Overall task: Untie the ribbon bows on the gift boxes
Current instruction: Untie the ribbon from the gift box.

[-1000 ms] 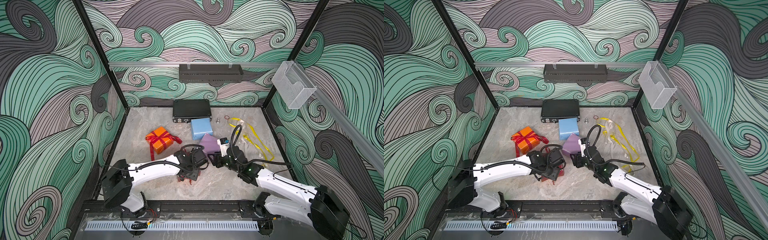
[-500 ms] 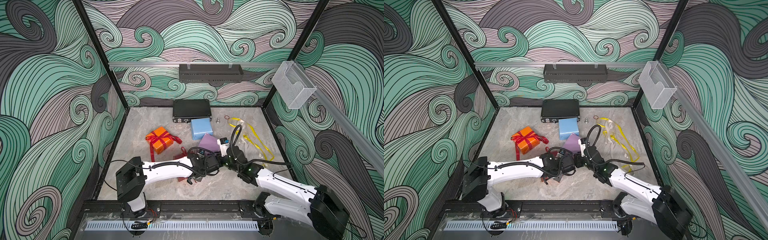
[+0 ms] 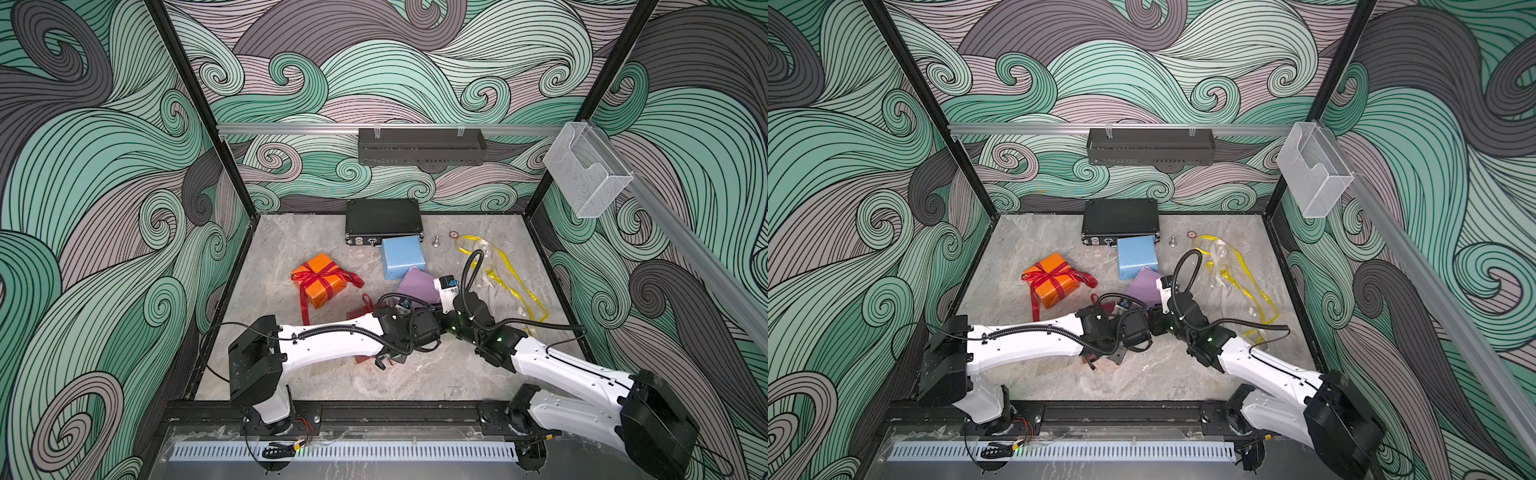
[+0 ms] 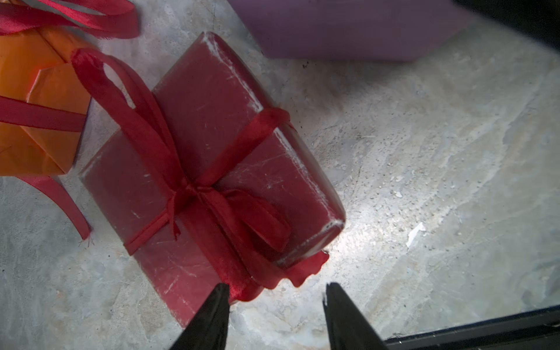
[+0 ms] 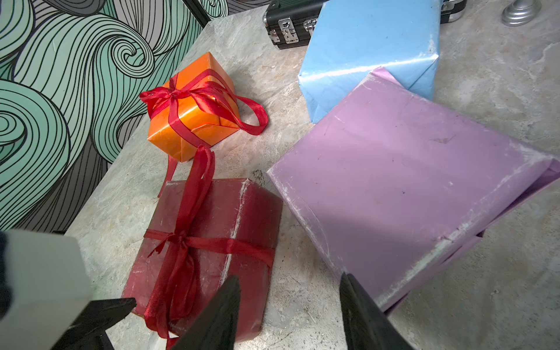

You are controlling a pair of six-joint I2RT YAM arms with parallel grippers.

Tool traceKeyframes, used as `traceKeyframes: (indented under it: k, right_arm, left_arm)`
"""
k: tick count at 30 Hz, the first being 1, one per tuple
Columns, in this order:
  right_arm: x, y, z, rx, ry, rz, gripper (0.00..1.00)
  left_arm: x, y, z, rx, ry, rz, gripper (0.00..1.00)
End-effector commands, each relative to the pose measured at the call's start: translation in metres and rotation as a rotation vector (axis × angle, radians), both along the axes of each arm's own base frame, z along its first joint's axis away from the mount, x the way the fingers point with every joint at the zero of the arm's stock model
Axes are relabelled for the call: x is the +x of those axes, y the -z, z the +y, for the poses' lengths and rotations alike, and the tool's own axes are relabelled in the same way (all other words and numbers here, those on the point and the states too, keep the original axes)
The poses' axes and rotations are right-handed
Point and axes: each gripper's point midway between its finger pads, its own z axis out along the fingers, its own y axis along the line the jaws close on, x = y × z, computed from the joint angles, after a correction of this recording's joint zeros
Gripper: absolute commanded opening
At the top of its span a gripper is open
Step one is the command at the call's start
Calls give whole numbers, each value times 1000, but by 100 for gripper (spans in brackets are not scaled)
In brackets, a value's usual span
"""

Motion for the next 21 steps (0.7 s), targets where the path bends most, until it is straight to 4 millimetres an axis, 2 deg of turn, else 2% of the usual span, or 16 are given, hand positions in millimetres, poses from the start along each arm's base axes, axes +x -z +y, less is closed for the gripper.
traceKeyframes:
  k: [1,8,15,21]
  right_arm:
    - [1,-5,4,13,-13,-13,54]
    - [2,-7,3,15,-8,-16,54]
    - [2,-9,3,18,-8,-23,52]
    - [1,-9,3,20,-6,-26,52]
  left_arm:
    - [0,4,3,-3,-26,25,50]
    - [-3,24,6,-12,-49,80,43]
    - [-3,27,5,-20,-52,89,36]
    - [-2,26,1,-27,-47,92,20]
